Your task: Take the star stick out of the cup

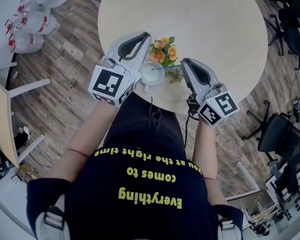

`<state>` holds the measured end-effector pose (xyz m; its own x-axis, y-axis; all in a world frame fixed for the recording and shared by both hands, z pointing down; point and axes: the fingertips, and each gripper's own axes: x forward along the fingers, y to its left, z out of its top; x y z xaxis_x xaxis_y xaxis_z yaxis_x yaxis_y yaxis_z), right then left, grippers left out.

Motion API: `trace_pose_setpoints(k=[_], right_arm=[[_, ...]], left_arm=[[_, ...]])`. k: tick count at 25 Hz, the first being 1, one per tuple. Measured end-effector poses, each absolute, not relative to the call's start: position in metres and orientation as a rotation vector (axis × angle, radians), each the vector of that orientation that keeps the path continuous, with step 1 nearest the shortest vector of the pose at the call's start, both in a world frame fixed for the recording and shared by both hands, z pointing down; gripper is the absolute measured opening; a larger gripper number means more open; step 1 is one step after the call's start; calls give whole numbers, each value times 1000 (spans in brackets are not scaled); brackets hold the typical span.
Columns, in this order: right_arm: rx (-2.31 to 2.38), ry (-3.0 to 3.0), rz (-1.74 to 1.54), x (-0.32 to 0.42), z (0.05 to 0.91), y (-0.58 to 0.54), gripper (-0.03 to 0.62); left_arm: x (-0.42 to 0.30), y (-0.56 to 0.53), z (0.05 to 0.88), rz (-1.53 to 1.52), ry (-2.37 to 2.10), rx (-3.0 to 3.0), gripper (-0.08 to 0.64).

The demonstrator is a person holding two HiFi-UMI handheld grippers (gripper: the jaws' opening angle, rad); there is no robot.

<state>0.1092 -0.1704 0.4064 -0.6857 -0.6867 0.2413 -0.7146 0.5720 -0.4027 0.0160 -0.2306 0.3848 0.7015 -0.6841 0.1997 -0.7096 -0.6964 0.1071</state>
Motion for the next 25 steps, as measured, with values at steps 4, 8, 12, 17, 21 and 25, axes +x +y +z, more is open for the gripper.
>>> trace_pose_setpoints(k=[4, 8, 12, 17, 21, 25], right_arm=[[1216, -2743, 708, 110, 393, -170, 29], [1209, -2751, 669, 112, 379, -169, 29], [1207, -2766, 630, 113, 365, -168, 29], [1203, -2780, 583, 116, 349, -168, 29], [1206, -2795, 551, 119, 335, -168, 29], [1217, -2803, 511, 123, 322, -166, 29]], left_arm=[[13, -232, 379, 198, -1139, 2740, 11], [12, -232, 370, 180, -1148, 2752, 6], [11, -232, 361, 163, -1158, 2767, 5], [12, -233, 349, 141, -1169, 2780, 5], [11, -233, 339, 124, -1181, 2792, 5], [9, -233, 331, 113, -1193, 2807, 4]])
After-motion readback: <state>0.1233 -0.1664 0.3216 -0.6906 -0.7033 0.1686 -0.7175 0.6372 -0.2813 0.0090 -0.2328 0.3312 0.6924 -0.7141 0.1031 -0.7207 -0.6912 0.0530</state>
